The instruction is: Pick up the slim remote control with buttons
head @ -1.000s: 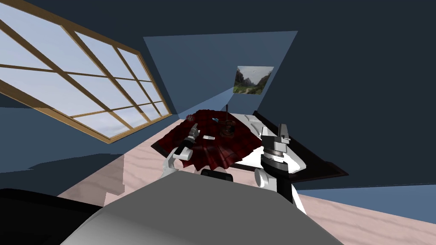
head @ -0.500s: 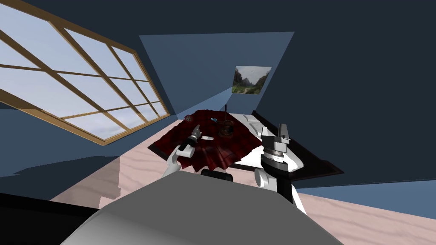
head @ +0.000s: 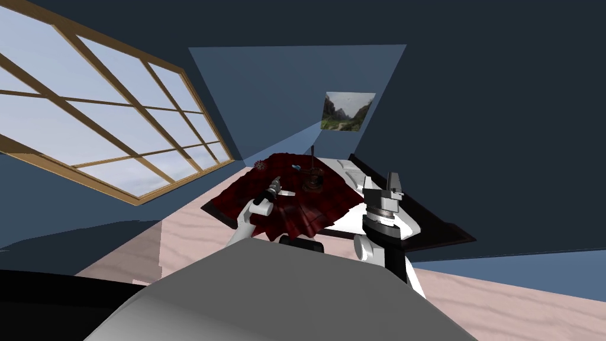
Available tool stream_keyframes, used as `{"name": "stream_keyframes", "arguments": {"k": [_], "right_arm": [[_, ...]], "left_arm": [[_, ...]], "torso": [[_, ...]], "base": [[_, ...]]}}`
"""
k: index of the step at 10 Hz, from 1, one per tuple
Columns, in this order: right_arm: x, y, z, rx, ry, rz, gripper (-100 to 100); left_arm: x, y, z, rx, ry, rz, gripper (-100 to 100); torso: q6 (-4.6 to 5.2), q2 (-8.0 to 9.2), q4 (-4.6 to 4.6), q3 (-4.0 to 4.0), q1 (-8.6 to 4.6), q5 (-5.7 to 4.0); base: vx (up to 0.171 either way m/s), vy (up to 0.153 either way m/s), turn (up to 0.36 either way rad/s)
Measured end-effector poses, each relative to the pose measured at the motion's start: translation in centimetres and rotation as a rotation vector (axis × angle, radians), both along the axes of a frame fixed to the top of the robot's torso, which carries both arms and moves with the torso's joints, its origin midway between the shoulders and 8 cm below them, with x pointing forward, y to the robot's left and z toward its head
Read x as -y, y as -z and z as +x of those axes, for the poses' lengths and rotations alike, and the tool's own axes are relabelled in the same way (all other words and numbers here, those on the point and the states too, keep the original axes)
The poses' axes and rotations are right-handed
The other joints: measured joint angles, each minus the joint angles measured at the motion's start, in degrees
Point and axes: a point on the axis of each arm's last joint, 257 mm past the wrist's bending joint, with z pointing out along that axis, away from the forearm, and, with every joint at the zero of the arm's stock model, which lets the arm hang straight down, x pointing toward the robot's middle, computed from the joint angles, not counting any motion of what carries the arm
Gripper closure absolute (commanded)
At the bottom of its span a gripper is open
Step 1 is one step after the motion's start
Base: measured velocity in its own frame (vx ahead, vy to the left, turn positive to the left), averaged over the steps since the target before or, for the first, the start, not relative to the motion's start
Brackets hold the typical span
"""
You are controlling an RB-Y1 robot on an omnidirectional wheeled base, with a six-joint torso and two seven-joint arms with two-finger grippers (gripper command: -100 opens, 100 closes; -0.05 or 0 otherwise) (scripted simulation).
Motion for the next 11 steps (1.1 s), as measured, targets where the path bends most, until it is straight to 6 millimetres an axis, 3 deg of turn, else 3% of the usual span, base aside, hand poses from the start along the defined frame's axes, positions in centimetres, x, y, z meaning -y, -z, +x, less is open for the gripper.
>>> {"name": "stream_keyframes", "arguments": {"k": [5,11], "right_arm": [[0.0,0.0,0.0,0.0,0.0,0.0,0],[0.0,0.0,0.0,0.0,0.0,0.0,0]], "left_arm": [[0.5,4.5,0.9,-0.169,0.004,0.004,-100],[0.2,8.8,0.4,-0.344,0.001,0.024,-100]], "torso": [[0.01,-0.06,-0.01,-0.03,0.03,0.01],[-0.01,-0.02,-0.01,-0.01,0.07,0.02]], "base": [[0.041,-0.005,-0.007],[0.042,0.0,0.007]]}}
